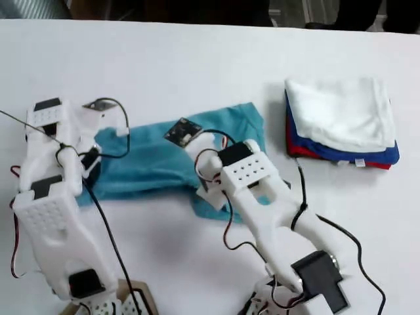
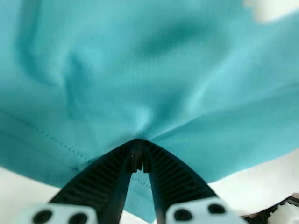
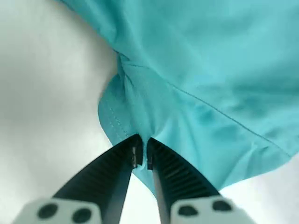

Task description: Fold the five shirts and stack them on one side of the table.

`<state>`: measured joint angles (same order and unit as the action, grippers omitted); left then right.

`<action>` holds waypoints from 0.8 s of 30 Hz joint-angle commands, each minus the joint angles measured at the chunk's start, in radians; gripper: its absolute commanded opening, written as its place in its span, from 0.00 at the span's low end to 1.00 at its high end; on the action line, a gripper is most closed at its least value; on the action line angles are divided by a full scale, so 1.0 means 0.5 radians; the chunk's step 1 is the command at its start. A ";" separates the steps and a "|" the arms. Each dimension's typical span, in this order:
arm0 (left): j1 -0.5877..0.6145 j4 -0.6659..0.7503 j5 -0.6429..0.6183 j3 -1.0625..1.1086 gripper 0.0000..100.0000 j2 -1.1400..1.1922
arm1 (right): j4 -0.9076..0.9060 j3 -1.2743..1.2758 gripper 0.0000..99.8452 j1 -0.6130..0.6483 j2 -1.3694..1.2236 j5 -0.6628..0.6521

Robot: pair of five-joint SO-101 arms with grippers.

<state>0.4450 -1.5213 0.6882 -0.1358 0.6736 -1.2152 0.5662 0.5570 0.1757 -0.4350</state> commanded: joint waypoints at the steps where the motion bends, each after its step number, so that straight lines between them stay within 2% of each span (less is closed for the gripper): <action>1: 0.012 0.037 -0.015 -0.081 0.03 0.055 | -0.038 -0.034 0.02 0.048 0.057 0.009; 8: 0.012 0.037 -0.015 -0.081 0.03 0.055 | -0.041 -0.034 0.02 0.361 -0.020 0.006; 20: 0.012 0.037 -0.015 -0.081 0.03 0.055 | -0.063 -0.012 0.03 0.376 -0.041 -0.009; 22: 0.012 0.037 -0.015 -0.081 0.03 0.055 | -0.063 0.006 0.09 0.324 -0.041 -0.006; 24: 0.012 0.037 -0.015 -0.081 0.03 0.055 | -0.063 0.006 0.19 0.238 -0.026 -0.009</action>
<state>0.4450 -1.5213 0.6882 -0.1358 0.6736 -1.2413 0.5738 0.7258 0.1511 -0.4350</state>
